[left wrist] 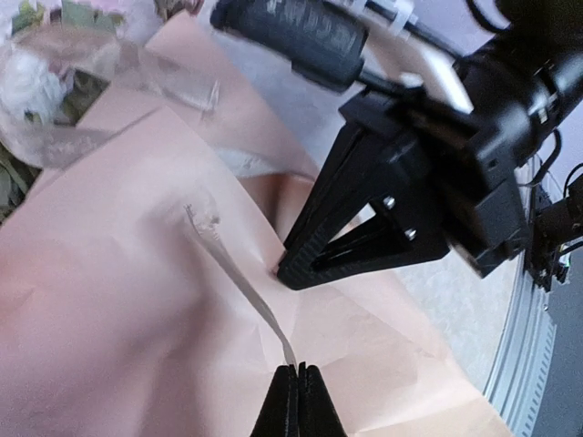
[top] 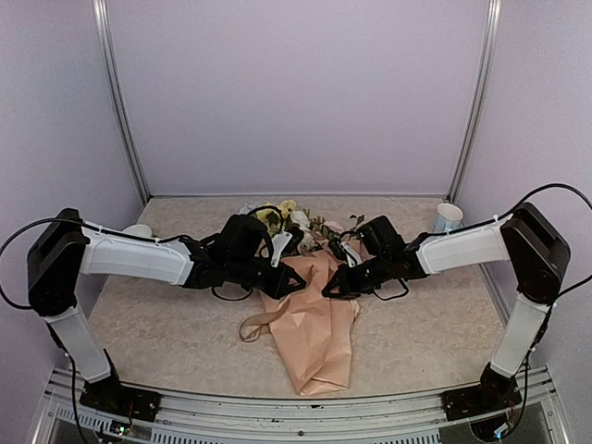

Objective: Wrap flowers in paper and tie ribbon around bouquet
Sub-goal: Adjust the folded bouquet at the center of the board.

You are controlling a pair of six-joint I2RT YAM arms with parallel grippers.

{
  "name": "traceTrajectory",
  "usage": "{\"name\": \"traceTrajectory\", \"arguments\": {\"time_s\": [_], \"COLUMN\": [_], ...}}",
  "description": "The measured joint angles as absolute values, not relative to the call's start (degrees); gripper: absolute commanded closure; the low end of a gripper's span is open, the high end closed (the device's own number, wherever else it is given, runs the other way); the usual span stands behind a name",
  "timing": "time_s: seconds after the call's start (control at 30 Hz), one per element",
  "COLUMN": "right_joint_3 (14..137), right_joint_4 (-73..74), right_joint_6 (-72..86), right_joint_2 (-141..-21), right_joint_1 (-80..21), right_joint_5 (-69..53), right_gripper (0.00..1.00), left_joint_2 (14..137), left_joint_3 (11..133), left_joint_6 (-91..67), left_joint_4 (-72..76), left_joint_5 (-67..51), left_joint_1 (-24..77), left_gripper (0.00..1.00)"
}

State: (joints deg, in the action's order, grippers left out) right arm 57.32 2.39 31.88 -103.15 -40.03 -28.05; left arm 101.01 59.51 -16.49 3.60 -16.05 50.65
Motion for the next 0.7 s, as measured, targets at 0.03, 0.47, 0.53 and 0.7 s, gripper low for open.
{"name": "traceTrajectory", "arguments": {"time_s": [0.03, 0.47, 0.53, 0.7], "right_joint_3": [56.4, 48.2, 46.6, 45.4], "right_joint_4": [2.1, -3.0, -3.6, -6.2], "right_joint_6": [32.4, 36.6, 37.1, 38.1], "right_joint_2": [-102.0, -93.9, -94.0, -98.5], "right_joint_1": [-40.0, -36.8, -36.0, -35.3], "right_joint_5": [-27.7, -23.8, -23.4, -23.3], "right_gripper": [1.00, 1.00, 1.00, 1.00], "left_joint_2": [99.5, 97.2, 97.8, 100.0], "left_joint_3": [59.7, 64.5, 64.9, 69.1], "left_joint_6": [-16.2, -14.3, -14.3, -14.4], "left_joint_4": [3.2, -0.7, -1.1, -3.5], "left_joint_5": [-16.0, -14.5, -14.5, -15.5], "left_joint_1": [50.7, 51.5, 51.8, 53.5], "left_gripper": [1.00, 1.00, 1.00, 1.00]}}
